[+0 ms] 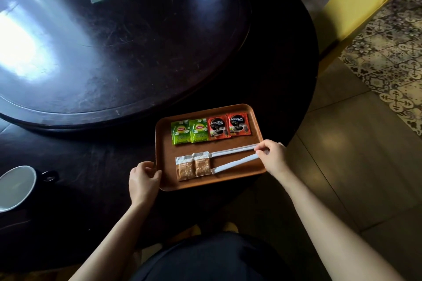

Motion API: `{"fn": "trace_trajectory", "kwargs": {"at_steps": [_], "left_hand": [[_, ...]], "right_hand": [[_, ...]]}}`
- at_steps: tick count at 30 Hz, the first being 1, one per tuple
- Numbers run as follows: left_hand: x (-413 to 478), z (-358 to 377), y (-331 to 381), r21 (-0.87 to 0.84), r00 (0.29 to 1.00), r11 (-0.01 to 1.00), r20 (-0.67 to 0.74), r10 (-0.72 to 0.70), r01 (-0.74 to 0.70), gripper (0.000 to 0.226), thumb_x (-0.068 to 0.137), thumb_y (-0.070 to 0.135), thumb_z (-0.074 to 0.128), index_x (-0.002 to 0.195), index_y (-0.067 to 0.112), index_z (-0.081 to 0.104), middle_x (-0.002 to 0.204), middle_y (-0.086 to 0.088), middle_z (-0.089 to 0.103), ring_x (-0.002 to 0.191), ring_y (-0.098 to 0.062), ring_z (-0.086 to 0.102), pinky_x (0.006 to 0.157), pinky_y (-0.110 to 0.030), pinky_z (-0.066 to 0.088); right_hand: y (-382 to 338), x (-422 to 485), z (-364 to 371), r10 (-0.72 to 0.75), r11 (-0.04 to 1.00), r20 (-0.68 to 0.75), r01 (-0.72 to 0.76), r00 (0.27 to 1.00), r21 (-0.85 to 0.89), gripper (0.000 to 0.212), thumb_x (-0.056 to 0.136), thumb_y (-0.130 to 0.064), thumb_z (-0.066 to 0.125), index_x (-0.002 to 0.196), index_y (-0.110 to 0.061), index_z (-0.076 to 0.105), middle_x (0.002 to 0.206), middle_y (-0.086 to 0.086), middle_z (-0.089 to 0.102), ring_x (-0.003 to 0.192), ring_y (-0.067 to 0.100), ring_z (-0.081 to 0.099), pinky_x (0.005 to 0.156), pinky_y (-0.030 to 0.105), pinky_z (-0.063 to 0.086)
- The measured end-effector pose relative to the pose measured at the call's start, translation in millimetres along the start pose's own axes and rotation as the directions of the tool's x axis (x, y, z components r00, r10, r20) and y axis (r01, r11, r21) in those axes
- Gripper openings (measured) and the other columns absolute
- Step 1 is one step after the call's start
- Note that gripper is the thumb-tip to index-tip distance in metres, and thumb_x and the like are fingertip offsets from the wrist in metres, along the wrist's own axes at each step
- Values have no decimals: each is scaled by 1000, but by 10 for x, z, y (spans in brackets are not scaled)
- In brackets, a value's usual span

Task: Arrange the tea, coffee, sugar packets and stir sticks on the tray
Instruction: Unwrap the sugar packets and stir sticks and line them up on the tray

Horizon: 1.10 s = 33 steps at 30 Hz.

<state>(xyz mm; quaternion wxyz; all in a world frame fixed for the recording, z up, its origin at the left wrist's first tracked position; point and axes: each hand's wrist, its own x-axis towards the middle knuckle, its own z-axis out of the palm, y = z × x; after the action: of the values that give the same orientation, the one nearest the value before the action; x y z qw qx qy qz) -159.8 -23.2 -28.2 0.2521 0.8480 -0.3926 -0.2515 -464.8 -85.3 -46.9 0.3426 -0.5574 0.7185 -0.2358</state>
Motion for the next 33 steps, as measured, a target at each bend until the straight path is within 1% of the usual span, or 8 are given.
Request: {"fn": "trace_trajectory", "kwargs": {"at_steps": [2,4,8,14,18,21,30,33], "left_hand": [[0,14,-34,-11,1000,1000,14,-22,22,30,79,13,66,107,7,60,110,-17,61,97,-25,58,84,-31,42],[-10,24,-40,-25,998,998,34,-49,50,33,80,13,66,111,7,57,111,-16,62,97,-24,58,82,-29,41],[-21,27,3,-42,996,997,54,-66,69,28,82,11,63,109,6,59,108,-14,66,92,-20,58,78,-27,41],[-44,18,40,-40,996,997,53,-70,72,24,83,8,61,107,5,62,108,-15,67,100,-27,61,80,-30,42],[-50,9,30,-48,995,996,59,-76,79,24,83,7,61,107,6,61,108,-15,68,99,-25,61,79,-28,41],[-68,28,47,-56,995,995,64,-80,83,24,83,6,61,107,5,61,108,-15,68,100,-26,61,80,-28,41],[-40,19,55,-65,994,994,70,-79,84,24,83,7,61,107,6,61,108,-15,68,98,-24,61,80,-28,42],[-41,21,50,-67,994,994,72,-76,81,23,83,7,61,106,6,62,107,-14,69,89,-18,58,79,-27,41]], "right_hand": [[17,-14,3,-55,997,-50,53,997,-50,10,79,-3,62,80,-13,66,79,1,62,94,26,57,83,43,54],[32,-21,-9,-107,989,-93,97,990,-111,8,79,-2,63,83,-7,67,85,9,69,94,28,53,81,46,53],[33,-69,-8,-247,939,-137,203,959,-277,10,72,-6,70,82,-8,68,87,11,68,89,32,53,75,45,50],[-58,-229,157,-469,821,49,456,882,-344,17,67,-8,77,80,-13,68,83,4,65,85,25,56,75,36,47],[-50,-310,276,-387,873,105,401,916,-278,9,76,-8,69,82,-13,65,88,5,61,89,21,53,79,29,45],[-44,-315,283,-329,908,86,340,940,-247,7,80,-8,65,85,-12,64,93,6,59,93,21,52,82,31,49],[-94,-249,229,-304,914,169,337,937,-224,9,83,-6,59,85,-14,64,95,3,56,100,19,49,87,28,43],[-88,-233,205,-313,908,205,355,927,-220,11,84,-5,58,84,-15,63,91,-3,51,100,18,49,87,29,43]]}}
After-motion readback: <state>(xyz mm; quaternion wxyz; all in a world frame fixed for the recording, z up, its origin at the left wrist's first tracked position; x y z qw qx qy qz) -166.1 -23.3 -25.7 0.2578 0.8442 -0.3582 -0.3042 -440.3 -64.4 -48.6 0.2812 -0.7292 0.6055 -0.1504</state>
